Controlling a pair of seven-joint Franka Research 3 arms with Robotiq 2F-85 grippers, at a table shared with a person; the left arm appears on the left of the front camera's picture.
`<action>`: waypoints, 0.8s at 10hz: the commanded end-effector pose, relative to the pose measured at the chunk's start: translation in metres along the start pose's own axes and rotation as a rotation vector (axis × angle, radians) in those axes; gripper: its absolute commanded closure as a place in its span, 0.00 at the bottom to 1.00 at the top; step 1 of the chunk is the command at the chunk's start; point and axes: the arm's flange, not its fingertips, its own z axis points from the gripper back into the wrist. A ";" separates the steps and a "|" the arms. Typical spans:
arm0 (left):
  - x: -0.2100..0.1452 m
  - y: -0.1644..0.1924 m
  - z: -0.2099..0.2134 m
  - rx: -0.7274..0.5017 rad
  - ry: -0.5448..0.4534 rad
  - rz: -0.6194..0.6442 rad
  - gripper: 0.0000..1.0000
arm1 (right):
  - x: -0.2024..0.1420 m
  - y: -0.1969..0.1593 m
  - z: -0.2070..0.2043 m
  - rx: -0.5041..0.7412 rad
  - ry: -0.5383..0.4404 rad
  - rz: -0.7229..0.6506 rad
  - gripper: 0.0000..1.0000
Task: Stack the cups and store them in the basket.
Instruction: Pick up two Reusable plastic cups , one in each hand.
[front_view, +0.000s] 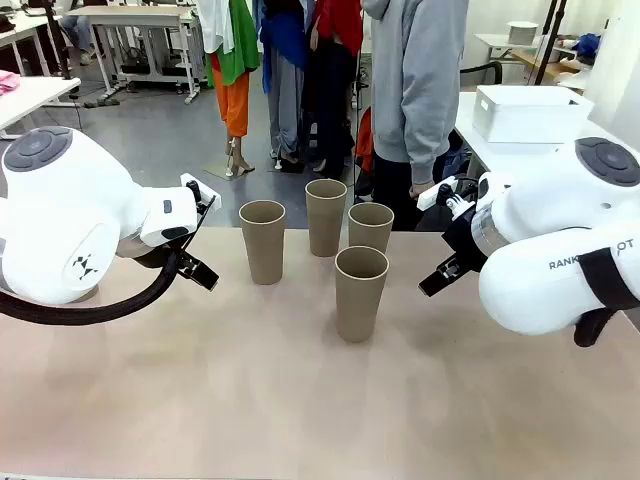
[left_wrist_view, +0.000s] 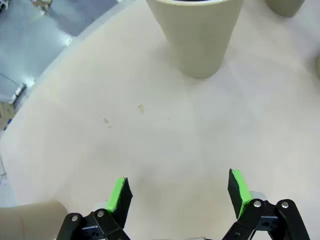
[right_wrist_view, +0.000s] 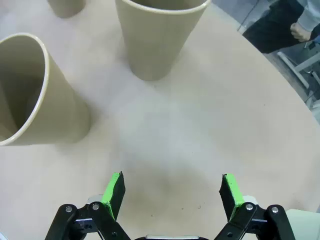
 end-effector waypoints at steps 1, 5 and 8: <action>0.000 0.000 0.000 0.000 0.000 0.000 0.00 | 0.000 0.000 0.000 0.000 0.000 0.000 0.00; 0.000 0.000 0.000 0.000 0.000 0.000 0.00 | 0.000 0.000 0.000 0.000 0.000 0.000 0.00; 0.000 0.000 0.000 0.000 0.000 0.000 0.00 | 0.000 0.000 0.000 0.000 0.000 0.000 0.00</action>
